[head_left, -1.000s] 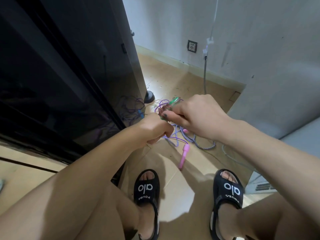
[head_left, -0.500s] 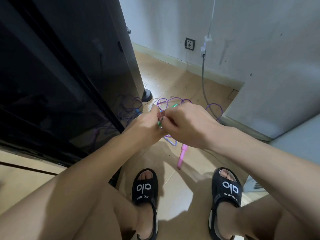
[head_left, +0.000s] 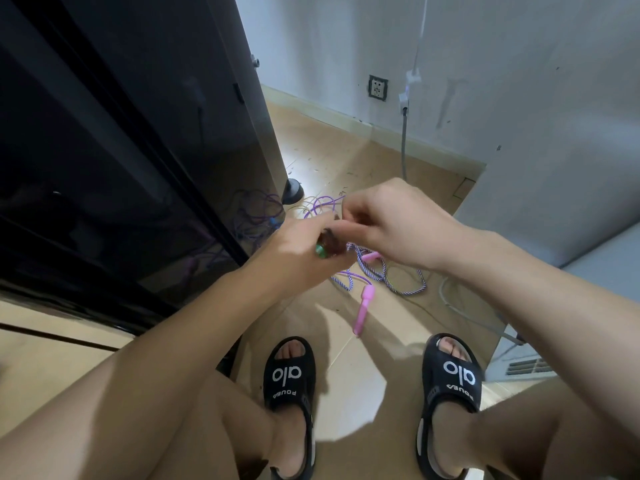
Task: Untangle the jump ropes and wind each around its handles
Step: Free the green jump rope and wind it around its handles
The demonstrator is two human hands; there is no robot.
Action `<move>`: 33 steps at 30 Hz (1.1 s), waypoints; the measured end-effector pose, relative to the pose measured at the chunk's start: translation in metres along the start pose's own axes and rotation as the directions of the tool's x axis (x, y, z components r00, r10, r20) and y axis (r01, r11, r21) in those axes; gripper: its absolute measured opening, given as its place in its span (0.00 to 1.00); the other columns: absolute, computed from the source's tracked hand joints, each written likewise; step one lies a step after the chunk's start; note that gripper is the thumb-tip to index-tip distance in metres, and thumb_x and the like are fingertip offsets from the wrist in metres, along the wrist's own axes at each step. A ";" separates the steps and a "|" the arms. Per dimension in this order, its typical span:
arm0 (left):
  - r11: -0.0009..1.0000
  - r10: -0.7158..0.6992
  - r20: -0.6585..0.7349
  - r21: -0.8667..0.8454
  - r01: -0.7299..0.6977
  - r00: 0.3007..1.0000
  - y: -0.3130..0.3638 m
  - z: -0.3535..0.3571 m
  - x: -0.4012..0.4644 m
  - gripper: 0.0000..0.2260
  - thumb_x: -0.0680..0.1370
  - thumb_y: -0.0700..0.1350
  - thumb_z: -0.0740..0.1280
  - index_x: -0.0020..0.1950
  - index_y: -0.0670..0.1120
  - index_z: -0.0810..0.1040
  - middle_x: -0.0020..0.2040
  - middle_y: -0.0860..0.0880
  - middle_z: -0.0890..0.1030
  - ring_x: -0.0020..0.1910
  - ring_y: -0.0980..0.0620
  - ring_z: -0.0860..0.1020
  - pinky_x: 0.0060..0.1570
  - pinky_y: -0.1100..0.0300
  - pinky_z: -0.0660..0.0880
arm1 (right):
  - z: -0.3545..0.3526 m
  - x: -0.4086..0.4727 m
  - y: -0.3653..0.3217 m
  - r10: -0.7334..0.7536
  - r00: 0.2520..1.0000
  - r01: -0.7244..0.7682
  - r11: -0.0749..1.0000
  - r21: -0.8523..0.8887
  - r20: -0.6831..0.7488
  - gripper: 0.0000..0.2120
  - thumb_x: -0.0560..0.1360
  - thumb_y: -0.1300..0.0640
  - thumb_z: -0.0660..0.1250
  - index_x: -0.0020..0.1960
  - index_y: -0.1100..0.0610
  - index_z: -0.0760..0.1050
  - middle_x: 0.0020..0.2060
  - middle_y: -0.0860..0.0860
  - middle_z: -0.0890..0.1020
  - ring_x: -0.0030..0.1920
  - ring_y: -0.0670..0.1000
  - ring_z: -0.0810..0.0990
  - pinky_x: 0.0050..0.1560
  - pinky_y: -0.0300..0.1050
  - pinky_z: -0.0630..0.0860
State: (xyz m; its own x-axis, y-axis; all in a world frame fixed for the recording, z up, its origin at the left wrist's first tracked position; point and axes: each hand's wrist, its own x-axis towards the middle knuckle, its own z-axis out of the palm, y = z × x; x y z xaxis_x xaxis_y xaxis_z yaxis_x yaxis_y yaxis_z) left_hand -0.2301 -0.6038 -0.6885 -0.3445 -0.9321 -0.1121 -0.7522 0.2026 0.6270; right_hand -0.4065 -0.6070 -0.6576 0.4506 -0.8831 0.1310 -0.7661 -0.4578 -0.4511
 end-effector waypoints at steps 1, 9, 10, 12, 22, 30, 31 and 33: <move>0.999 0.034 0.013 0.028 -0.034 0.999 0.002 0.002 0.000 0.08 0.73 0.51 0.72 0.41 0.52 0.75 0.36 0.52 0.78 0.37 0.53 0.75 0.41 0.54 0.76 | 0.000 0.002 0.001 0.010 0.999 -0.010 1.000 0.000 -0.034 0.21 0.77 0.43 0.66 0.33 0.54 0.67 0.24 0.50 0.69 0.29 0.50 0.66 0.31 0.48 0.64; 0.961 0.251 0.035 -0.130 -0.245 0.967 0.009 0.002 -0.012 0.11 0.75 0.46 0.76 0.41 0.43 0.76 0.31 0.56 0.76 0.31 0.60 0.73 0.34 0.70 0.66 | 0.005 0.007 0.011 0.196 0.980 -0.199 0.928 0.315 0.044 0.24 0.78 0.48 0.65 0.31 0.61 0.63 0.28 0.53 0.60 0.31 0.50 0.57 0.30 0.45 0.54; 0.962 0.233 0.046 -0.161 -0.223 0.971 0.010 -0.001 -0.013 0.12 0.77 0.49 0.73 0.42 0.42 0.77 0.32 0.54 0.79 0.31 0.58 0.73 0.35 0.68 0.67 | 0.005 0.007 0.011 0.212 0.975 -0.222 0.907 0.358 0.069 0.23 0.78 0.50 0.65 0.31 0.60 0.61 0.29 0.53 0.59 0.31 0.50 0.56 0.30 0.44 0.53; 0.961 0.204 0.078 -0.208 -0.184 0.976 0.013 -0.005 -0.013 0.14 0.82 0.51 0.65 0.42 0.45 0.79 0.37 0.51 0.84 0.32 0.60 0.76 0.37 0.67 0.69 | 0.005 0.006 0.010 0.234 0.964 -0.264 0.874 0.408 0.124 0.23 0.78 0.51 0.66 0.31 0.59 0.61 0.30 0.54 0.59 0.33 0.52 0.56 0.32 0.46 0.53; 0.927 0.085 0.113 -0.374 -0.037 0.990 0.015 -0.009 -0.013 0.15 0.84 0.43 0.54 0.50 0.55 0.80 0.37 0.49 0.84 0.31 0.55 0.75 0.30 0.66 0.68 | 0.016 0.012 0.018 0.369 0.864 -0.498 0.728 0.471 0.343 0.23 0.75 0.47 0.66 0.40 0.69 0.73 0.33 0.56 0.70 0.35 0.54 0.63 0.33 0.44 0.59; 0.922 0.090 0.062 -0.383 -0.060 0.994 0.020 -0.010 -0.017 0.05 0.84 0.45 0.55 0.54 0.48 0.71 0.29 0.54 0.80 0.28 0.51 0.70 0.30 0.62 0.67 | 0.016 0.013 0.018 0.394 0.858 -0.509 0.556 0.658 0.330 0.10 0.77 0.53 0.70 0.42 0.54 0.70 0.26 0.49 0.69 0.22 0.45 0.62 0.22 0.35 0.57; 0.926 0.099 0.058 -0.371 -0.070 0.993 0.019 -0.011 -0.018 0.06 0.84 0.45 0.55 0.55 0.49 0.71 0.29 0.54 0.79 0.29 0.51 0.70 0.29 0.63 0.67 | 0.016 0.012 0.019 0.396 0.849 -0.524 0.549 0.651 0.349 0.11 0.77 0.53 0.70 0.42 0.54 0.69 0.25 0.48 0.69 0.21 0.45 0.61 0.21 0.35 0.56; 0.926 0.099 0.031 -0.368 -0.081 0.995 0.019 -0.013 -0.017 0.07 0.85 0.44 0.56 0.52 0.47 0.73 0.28 0.52 0.76 0.28 0.50 0.70 0.26 0.64 0.66 | 0.014 0.011 0.018 0.423 0.837 -0.541 0.543 0.643 0.347 0.11 0.77 0.55 0.68 0.40 0.54 0.68 0.22 0.46 0.68 0.21 0.45 0.61 0.21 0.35 0.57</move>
State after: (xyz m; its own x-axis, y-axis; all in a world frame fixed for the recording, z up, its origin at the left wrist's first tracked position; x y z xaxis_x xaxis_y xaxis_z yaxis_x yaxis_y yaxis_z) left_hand -0.2310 -0.5878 -0.6650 -0.4343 -0.8978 -0.0734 -0.4625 0.1523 0.8734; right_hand -0.4087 -0.6229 -0.6770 0.2120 -0.8972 -0.3875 -0.3650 0.2951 -0.8830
